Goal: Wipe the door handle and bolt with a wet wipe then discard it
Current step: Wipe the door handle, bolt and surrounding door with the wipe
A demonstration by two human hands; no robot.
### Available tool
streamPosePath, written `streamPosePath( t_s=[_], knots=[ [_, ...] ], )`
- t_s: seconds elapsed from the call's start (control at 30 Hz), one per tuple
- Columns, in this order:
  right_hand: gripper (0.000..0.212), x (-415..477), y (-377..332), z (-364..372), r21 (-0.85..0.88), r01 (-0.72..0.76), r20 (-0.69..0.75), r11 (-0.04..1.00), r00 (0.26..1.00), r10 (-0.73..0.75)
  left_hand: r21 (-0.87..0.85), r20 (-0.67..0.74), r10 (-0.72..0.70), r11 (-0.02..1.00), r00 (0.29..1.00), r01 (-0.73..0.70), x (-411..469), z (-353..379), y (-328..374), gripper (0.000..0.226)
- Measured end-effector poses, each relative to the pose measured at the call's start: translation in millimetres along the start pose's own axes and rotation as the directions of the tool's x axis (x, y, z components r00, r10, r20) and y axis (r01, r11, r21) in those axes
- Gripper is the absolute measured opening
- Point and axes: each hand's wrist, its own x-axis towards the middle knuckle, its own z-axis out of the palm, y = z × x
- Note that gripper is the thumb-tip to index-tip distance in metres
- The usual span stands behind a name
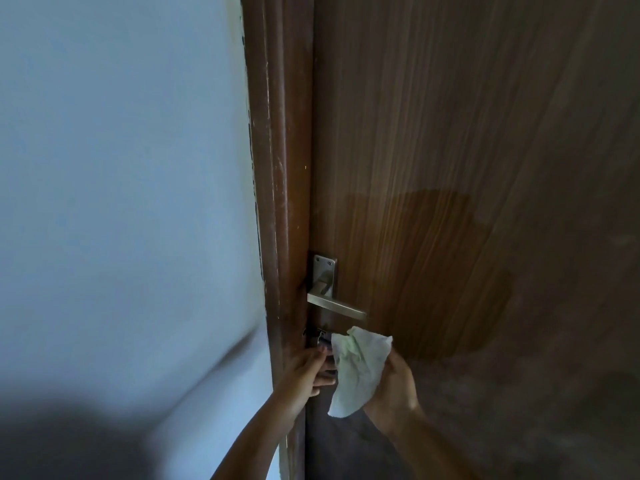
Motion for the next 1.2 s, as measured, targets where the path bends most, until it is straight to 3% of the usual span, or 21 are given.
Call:
streamPosePath(
  t_s=[0.13,0.27,0.4,0.5,0.63,0.73,0.83,0.97,1.07,1.2],
  knots=[
    [0.048,4,6,6,-0.139,0.014,-0.003,0.990,1.000,-0.014,-0.046,-0.022,0.012,0.999,1.000,-0.013,-1,4,5,0.012],
    [0.024,7,9,11,-0.357,0.041,-0.007,0.933,0.999,-0.047,-0.046,-0.067,0.056,0.997,0.996,-0.059,-1,-1,4,0.007],
    [0.019,3,3,12,-0.694,0.033,0.073,0.719,0.997,0.025,0.036,-0.203,0.073,0.997,0.977,-0.067,2,-9,4,0.011],
    [0.022,4,9,13,-0.729,-0.017,0.069,0.684,0.993,0.098,0.042,-0.282,0.067,0.997,0.957,-0.058,0,-15,4,0.011],
    [0.027,11,19,16,-0.748,0.060,0.037,0.661,0.998,-0.049,0.109,-0.359,0.085,0.993,0.930,-0.048,-5,-19,2,0.005],
    [0.039,17,24,21,-0.794,0.135,0.028,0.592,0.982,-0.186,0.009,-0.343,0.054,0.998,0.938,-0.054,-7,-20,4,0.010],
    [0.041,21,26,27,-0.828,0.227,0.090,0.513,0.956,-0.279,-0.286,-0.239,-0.061,0.958,0.969,-0.010,-9,-18,8,0.007],
    [0.039,24,25,34,-0.699,0.271,0.114,0.662,0.956,-0.271,-0.457,-0.180,-0.124,0.889,0.976,0.029,-4,-12,8,0.023],
    [0.023,30,26,35,-0.646,0.241,0.013,0.725,0.952,-0.305,-0.403,-0.251,-0.107,0.915,0.962,-0.004,3,-6,5,0.007],
    [0.019,35,25,41,-0.590,0.267,-0.017,0.762,0.940,-0.342,-0.324,-0.346,-0.071,0.945,0.936,-0.048,20,2,4,0.013]
  ],
)
